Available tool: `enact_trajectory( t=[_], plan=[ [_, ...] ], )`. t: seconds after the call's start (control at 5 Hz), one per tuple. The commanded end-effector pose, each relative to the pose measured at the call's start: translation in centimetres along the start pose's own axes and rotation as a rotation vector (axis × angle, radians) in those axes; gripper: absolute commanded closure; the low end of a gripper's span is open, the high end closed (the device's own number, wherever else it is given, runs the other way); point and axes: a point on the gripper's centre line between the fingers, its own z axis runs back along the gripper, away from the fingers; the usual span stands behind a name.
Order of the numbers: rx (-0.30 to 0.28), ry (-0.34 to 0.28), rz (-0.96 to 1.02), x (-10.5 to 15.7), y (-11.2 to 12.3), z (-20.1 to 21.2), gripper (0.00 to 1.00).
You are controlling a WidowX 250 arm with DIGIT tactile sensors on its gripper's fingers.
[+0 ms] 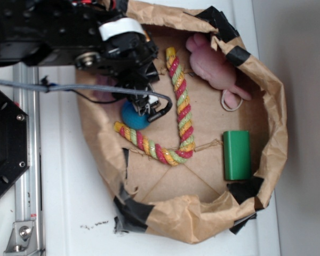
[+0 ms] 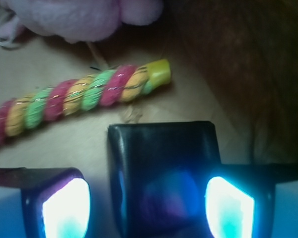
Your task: Grab the black box.
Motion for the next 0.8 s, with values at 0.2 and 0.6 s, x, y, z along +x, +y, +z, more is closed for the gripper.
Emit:
enact_trajectory(
  t=[0.2, 0.6],
  plan=[
    [0.029, 0.009, 0.010, -0.4, 2.5, -0.8, 0.60],
    [0.013, 0.006, 0.023, -0.6, 2.5, -0.2, 1.00]
  ],
)
